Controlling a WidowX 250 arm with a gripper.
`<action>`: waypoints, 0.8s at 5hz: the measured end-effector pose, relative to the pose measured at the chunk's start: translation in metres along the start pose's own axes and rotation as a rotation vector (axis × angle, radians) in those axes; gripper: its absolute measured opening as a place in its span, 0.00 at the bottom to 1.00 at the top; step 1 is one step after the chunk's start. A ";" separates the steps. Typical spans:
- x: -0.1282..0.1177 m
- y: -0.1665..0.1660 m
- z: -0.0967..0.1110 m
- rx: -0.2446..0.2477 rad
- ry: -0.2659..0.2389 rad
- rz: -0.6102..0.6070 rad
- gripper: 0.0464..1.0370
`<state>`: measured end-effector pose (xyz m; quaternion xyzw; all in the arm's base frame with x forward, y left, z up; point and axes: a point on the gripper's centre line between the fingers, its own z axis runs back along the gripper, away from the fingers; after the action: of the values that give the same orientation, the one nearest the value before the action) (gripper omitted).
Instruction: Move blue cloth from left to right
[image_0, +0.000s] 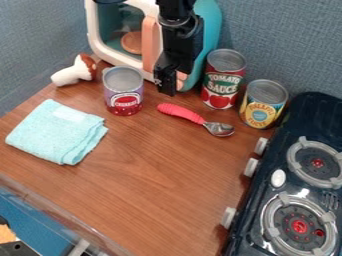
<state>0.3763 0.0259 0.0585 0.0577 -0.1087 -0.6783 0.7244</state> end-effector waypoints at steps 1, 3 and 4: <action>-0.001 -0.007 -0.011 -0.033 -0.004 0.005 0.96; -0.019 -0.026 0.008 -0.007 -0.010 0.044 0.96; -0.037 -0.044 0.021 -0.026 0.003 0.096 0.96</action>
<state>0.3268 0.0605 0.0656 0.0438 -0.1013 -0.6442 0.7569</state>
